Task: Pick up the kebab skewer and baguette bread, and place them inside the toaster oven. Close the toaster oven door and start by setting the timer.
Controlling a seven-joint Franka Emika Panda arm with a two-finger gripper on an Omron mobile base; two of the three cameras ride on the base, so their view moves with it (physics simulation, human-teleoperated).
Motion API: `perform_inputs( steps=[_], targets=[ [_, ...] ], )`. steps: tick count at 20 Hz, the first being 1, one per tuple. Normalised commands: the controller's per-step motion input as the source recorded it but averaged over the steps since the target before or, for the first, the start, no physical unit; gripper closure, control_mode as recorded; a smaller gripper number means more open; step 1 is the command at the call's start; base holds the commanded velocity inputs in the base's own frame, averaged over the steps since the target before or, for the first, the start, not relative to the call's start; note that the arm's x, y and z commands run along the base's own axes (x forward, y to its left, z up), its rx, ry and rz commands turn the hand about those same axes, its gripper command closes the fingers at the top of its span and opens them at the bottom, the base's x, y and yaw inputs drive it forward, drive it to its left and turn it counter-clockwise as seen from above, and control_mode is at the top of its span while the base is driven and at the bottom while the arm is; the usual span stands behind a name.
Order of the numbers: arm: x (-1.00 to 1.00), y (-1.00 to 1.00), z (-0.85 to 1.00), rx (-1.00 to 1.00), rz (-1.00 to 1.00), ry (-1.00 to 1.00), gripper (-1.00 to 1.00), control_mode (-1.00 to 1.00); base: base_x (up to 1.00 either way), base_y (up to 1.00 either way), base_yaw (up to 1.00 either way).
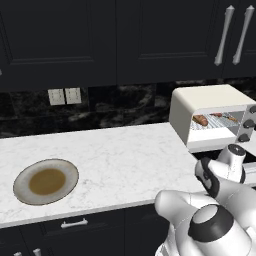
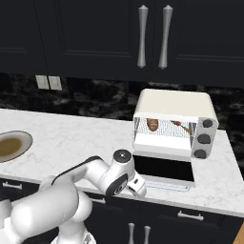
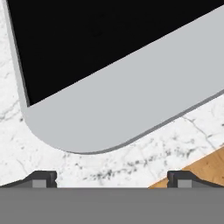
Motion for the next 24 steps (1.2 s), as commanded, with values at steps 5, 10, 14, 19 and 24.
perform_inputs(
  steps=[5, 10, 14, 19, 24],
  targets=[
    [0.41, 0.12, -0.32, 0.0, 0.0, -0.07, -1.0, -1.0, 0.0, 0.0, 0.0],
    [0.2, 0.22, -0.36, -0.01, 0.0, -0.04, -1.0, -1.0, 0.0, 0.0, 0.0],
    [0.16, 0.18, -0.07, 0.0, 0.0, -0.11, -1.0, -1.0, 0.0, 0.0, 0.0],
    [0.29, 0.12, 0.0, 0.0, 0.0, -0.18, -1.0, -1.0, 0.0, 0.0, 0.0],
    [0.32, 0.1, 0.01, -0.04, 0.0, -0.21, -1.0, -1.0, 0.0, 0.0, 0.0]
  ],
)
